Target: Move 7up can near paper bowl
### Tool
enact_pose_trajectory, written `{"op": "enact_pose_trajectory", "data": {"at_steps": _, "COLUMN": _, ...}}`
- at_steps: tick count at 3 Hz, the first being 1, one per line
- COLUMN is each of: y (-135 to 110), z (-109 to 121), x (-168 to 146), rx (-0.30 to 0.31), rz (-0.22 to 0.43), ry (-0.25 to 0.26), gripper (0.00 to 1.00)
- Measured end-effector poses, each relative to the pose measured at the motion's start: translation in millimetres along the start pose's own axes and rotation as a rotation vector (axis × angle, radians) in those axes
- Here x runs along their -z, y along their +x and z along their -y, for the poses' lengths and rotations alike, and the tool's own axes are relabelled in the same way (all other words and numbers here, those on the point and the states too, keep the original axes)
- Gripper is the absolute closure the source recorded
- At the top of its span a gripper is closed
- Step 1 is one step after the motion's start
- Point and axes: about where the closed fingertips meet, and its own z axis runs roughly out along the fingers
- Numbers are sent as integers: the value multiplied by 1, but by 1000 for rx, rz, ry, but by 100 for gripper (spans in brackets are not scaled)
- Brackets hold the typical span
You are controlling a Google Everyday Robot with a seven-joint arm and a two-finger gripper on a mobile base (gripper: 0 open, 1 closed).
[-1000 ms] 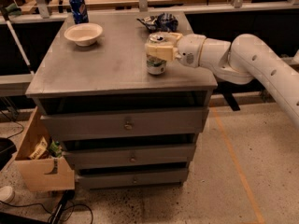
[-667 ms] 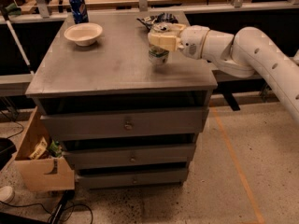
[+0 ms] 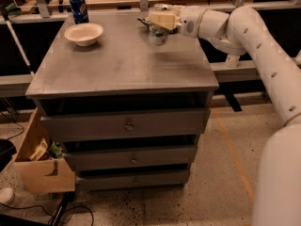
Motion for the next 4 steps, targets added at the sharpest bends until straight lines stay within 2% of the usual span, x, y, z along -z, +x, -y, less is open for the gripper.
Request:
{"op": "enact_pose_trajectory", "data": {"at_steps": 1, "y": -15, "z": 19, "x": -33, "rx": 9, "rz": -10, "ry": -2, "gripper": 100}}
{"op": "enact_pose_trajectory", "data": {"at_steps": 2, "y": -26, "z": 19, "x": -71, "rx": 30, "rz": -51, "ry": -14, "gripper": 100}}
{"op": "enact_pose_trajectory", "data": {"at_steps": 3, "y": -27, "z": 17, "x": -102, "rx": 37, "rz": -67, "ry": 7, "gripper": 100}}
{"op": "enact_pose_trajectory", "data": {"at_steps": 4, "y": -2, "z": 19, "x": -140, "rx": 9, "rz": -98, "ry": 39, "gripper": 100}}
